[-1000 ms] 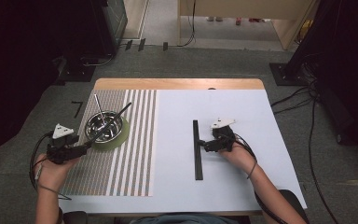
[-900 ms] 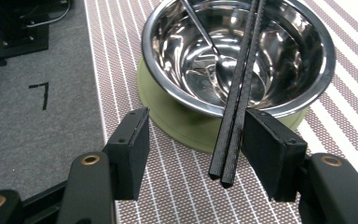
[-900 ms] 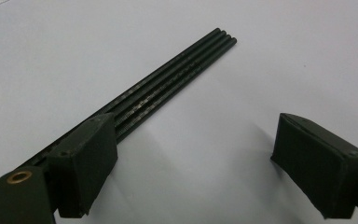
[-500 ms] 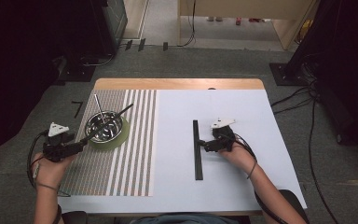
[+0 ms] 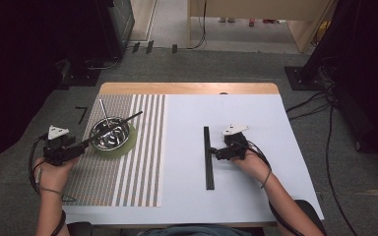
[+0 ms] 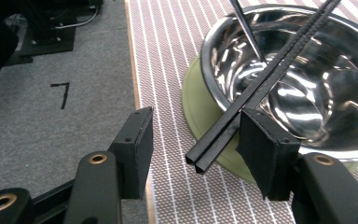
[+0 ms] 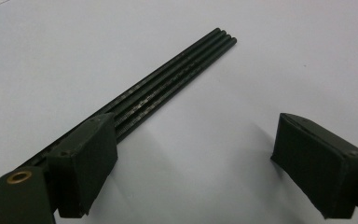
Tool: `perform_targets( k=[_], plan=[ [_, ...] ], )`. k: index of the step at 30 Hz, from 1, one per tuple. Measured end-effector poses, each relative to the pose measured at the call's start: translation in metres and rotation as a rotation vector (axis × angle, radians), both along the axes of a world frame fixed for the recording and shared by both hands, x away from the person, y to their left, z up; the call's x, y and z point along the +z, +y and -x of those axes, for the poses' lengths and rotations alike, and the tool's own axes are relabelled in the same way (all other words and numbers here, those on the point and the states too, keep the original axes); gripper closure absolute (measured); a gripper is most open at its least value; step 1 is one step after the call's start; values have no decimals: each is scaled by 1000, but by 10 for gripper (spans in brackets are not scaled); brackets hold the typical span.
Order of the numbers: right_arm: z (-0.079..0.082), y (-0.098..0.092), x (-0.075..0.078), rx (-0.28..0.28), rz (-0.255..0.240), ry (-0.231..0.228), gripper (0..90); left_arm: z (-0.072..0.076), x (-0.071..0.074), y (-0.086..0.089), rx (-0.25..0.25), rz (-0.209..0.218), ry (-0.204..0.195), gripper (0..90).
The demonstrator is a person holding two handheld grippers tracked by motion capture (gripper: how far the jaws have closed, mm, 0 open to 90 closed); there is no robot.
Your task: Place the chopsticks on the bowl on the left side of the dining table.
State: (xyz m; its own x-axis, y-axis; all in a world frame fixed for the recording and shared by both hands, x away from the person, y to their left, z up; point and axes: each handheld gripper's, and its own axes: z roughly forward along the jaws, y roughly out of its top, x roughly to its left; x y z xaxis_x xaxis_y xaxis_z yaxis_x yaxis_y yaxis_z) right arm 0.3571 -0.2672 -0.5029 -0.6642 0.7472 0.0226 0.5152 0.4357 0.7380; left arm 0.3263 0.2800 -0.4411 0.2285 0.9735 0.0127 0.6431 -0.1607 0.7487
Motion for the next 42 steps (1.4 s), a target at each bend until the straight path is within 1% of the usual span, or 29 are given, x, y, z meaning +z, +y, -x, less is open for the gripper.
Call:
perform_targets(
  k=[4,7,9,12,16,21,24,29,31,32,37,42],
  plan=[
    [0,0,0,0,0,0,136,-3,-1,2,24,11,-11,483],
    [0,0,0,0,0,0,136,-4,-1,2,32,9,-16,489],
    [0,0,0,0,0,0,136,-6,-2,2,33,1,-19,489],
    [0,0,0,0,0,0,136,-10,-3,1,35,-27,-24,487],
    [0,0,0,0,0,0,136,-13,-3,1,32,-31,-28,483],
    [0,0,0,0,0,-1,136,-12,-1,2,34,-19,-34,471],
    [0,0,0,0,1,0,136,-12,1,0,37,-24,-26,451],
    [0,0,0,0,0,0,136,-11,9,-3,44,-5,-19,423],
    [0,0,0,0,0,0,136,-11,12,-4,48,13,-15,416],
    [0,0,0,0,0,0,136,-11,13,-5,51,20,-19,415],
    [0,0,0,-1,0,0,136,-12,18,-10,36,49,-9,393],
    [0,0,0,0,-1,1,136,-15,21,-14,36,50,-2,388]
  ],
)
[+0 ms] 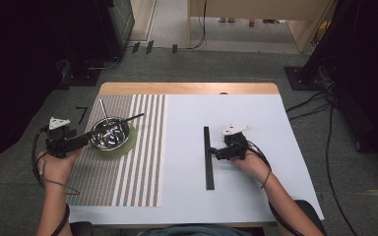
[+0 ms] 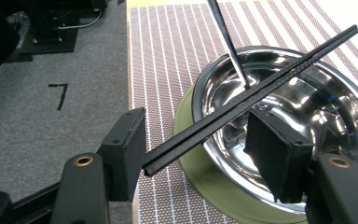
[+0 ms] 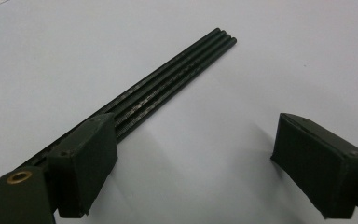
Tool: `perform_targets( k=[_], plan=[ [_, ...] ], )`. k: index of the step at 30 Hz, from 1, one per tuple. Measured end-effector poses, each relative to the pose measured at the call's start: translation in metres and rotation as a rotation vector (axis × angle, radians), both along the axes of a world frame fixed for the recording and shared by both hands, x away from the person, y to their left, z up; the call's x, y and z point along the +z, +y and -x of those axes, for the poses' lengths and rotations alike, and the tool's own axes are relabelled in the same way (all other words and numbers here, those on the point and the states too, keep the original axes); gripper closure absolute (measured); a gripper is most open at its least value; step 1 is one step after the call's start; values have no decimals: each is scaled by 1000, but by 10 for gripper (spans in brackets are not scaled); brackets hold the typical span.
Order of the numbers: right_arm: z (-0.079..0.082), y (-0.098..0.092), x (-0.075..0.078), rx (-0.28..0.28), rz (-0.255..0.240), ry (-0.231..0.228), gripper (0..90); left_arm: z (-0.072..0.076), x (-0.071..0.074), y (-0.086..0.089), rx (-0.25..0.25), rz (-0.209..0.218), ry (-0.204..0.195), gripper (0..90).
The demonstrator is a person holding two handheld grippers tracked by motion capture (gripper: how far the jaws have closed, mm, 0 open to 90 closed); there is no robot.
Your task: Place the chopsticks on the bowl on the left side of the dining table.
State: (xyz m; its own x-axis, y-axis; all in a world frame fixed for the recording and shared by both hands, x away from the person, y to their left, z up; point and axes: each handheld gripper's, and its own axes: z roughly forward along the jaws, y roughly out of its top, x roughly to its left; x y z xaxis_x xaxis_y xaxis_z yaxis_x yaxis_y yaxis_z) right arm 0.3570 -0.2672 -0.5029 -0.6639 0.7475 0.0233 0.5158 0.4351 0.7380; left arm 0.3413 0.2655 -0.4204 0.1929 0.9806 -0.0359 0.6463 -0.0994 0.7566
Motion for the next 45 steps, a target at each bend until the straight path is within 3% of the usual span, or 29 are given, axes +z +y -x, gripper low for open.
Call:
perform_targets(
  k=[6,10,17,20,22,27,31,35,40,45],
  plan=[
    [0,0,0,0,-1,-1,136,-9,5,-5,32,19,27,391],
    [0,0,0,-1,-1,-1,136,-14,9,-6,47,60,29,407],
    [0,0,0,-1,-3,-1,136,-19,13,-13,27,58,27,438],
    [0,0,0,-1,-3,0,136,-22,15,-19,10,13,23,443],
    [0,0,0,0,-3,0,136,-25,16,-23,3,14,21,438],
    [0,0,0,0,-2,0,136,-32,17,-30,-1,64,13,408],
    [0,0,0,-1,-3,0,136,-36,16,-37,-6,59,17,510],
    [0,0,0,-1,-4,1,136,-41,17,-42,4,92,29,660],
    [0,0,0,-1,-4,1,136,-48,14,-58,-21,17,41,764],
    [0,0,0,-1,-4,1,136,-53,10,-68,-45,30,55,851]
  ],
)
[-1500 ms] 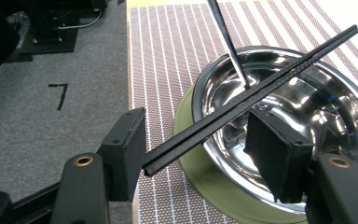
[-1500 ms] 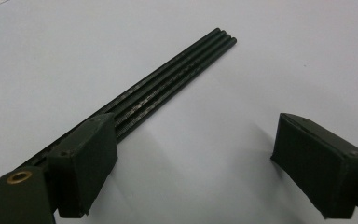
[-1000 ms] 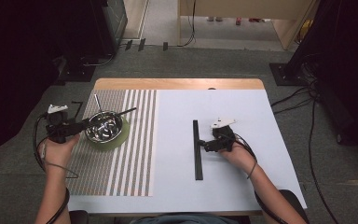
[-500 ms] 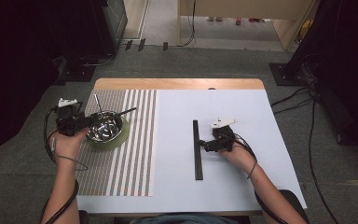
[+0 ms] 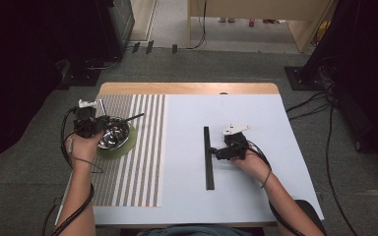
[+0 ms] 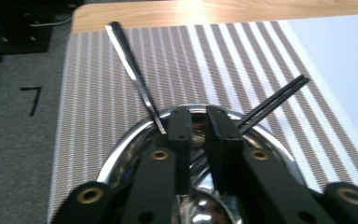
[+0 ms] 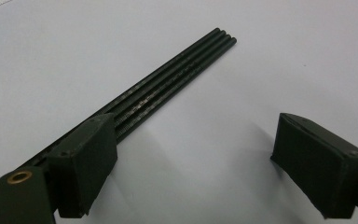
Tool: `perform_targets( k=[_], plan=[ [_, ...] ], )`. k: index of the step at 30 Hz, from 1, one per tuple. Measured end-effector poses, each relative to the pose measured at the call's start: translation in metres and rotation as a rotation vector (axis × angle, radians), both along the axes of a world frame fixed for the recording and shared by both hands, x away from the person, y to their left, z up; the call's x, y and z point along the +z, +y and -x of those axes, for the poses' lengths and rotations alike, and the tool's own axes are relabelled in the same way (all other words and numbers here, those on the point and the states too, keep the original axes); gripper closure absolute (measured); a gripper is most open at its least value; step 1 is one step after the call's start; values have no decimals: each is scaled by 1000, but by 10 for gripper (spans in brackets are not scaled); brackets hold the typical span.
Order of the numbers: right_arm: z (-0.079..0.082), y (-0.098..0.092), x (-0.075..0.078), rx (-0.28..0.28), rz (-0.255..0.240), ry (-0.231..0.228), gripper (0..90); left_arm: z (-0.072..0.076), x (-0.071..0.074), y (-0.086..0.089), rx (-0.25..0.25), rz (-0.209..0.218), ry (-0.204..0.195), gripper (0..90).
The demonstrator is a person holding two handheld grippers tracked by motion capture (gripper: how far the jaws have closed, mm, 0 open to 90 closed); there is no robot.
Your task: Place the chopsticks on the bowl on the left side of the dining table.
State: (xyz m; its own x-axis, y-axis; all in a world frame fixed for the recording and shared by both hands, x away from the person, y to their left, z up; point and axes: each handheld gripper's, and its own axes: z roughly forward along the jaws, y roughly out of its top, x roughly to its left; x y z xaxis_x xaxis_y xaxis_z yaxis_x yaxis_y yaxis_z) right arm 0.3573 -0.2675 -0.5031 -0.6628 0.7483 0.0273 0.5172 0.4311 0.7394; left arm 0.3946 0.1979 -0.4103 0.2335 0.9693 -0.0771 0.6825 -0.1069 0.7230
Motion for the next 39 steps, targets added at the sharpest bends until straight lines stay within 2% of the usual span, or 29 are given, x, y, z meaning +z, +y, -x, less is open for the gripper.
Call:
perform_targets(
  k=[2,7,20,39],
  plan=[
    [0,0,0,0,0,0,136,-2,-2,-2,-12,5,10,900],
    [0,0,0,0,0,0,137,-7,-7,-5,-19,25,33,900],
    [0,0,0,1,2,1,136,-16,-16,-14,-40,-17,26,900],
    [0,0,0,1,2,1,136,-16,-21,-18,-70,-29,43,900]
  ],
)
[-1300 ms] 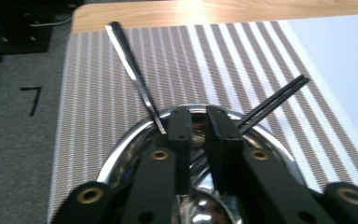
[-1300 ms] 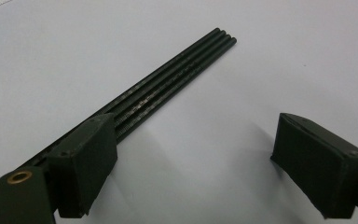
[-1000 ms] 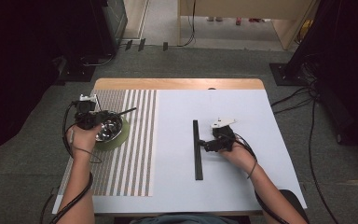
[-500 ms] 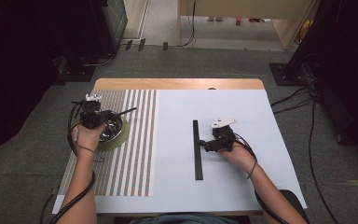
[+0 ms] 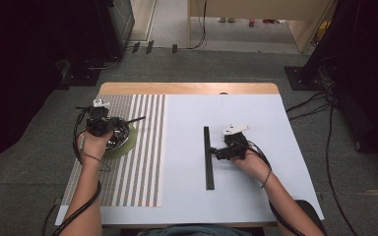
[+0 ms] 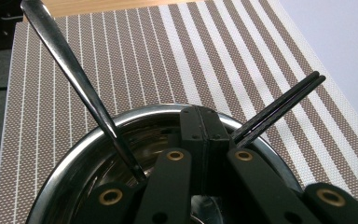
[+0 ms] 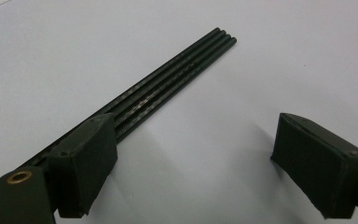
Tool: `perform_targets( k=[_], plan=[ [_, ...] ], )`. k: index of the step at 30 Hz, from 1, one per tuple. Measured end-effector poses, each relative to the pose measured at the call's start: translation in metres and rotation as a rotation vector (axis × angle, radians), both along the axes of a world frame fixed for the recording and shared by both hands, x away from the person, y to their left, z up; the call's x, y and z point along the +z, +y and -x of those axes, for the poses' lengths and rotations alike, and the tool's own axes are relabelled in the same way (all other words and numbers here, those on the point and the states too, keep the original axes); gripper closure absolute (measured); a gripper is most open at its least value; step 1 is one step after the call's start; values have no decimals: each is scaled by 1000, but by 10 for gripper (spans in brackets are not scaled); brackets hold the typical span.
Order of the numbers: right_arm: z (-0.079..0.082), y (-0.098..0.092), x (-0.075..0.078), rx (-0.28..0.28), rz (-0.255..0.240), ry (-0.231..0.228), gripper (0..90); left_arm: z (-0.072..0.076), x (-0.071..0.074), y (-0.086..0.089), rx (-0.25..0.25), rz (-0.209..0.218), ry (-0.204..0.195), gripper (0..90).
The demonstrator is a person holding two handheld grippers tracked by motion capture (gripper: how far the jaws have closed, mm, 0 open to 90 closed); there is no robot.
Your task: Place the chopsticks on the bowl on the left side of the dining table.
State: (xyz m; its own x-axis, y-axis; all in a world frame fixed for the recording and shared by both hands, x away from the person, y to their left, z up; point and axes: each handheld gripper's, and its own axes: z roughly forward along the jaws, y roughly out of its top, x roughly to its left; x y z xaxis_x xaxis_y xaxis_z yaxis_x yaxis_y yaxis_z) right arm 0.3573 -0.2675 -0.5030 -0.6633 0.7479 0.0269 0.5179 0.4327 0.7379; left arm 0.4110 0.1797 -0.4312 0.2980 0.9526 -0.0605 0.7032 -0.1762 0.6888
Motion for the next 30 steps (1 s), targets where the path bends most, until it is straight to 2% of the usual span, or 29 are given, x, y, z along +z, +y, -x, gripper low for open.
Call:
perform_targets(
  k=[17,26,30],
  plan=[
    [0,0,0,0,0,0,136,6,-3,-5,-31,-4,28,900],
    [0,0,0,0,0,0,136,7,-4,-5,-34,-4,32,900],
    [0,0,0,0,0,0,136,7,-2,-3,-24,4,21,900]
  ],
)
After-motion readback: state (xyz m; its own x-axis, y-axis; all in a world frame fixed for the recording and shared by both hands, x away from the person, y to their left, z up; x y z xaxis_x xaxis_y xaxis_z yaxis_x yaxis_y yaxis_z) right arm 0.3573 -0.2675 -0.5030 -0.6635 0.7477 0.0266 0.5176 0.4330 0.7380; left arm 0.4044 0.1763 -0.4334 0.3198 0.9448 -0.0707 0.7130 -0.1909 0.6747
